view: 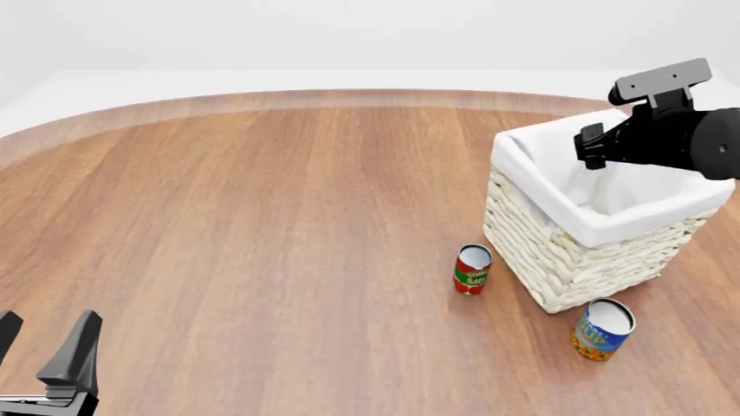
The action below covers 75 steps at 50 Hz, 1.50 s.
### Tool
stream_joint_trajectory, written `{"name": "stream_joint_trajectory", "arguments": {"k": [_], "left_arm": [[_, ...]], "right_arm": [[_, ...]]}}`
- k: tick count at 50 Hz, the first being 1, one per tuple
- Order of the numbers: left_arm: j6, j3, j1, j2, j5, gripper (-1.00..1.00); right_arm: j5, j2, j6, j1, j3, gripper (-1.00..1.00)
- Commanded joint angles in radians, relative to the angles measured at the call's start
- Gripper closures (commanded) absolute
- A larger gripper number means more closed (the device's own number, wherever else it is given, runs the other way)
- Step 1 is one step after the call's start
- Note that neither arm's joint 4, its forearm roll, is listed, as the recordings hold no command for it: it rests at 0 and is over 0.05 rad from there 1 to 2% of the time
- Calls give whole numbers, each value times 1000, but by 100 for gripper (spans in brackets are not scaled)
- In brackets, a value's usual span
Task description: Pick up the alphabet soup and the cream cheese box, and put them in the basket.
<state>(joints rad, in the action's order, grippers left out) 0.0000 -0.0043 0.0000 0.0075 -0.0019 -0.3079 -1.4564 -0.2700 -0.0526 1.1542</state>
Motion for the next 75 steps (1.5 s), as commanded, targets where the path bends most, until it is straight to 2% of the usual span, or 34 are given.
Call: {"name": "stream_joint_trajectory", "arguments": {"k": [1, 33, 44, 75], "left_arm": [[0, 0, 0, 0, 0, -100], [0, 0, 0, 0, 0, -100], [0, 0, 0, 0, 0, -100], [0, 0, 0, 0, 0, -100]], "right_arm": [[-10, 10, 6, 5, 6, -100], [-76, 164, 28, 44, -30, -100], [-145, 284, 53, 70, -49, -100], [-278, 534, 48, 107, -100, -100]]}}
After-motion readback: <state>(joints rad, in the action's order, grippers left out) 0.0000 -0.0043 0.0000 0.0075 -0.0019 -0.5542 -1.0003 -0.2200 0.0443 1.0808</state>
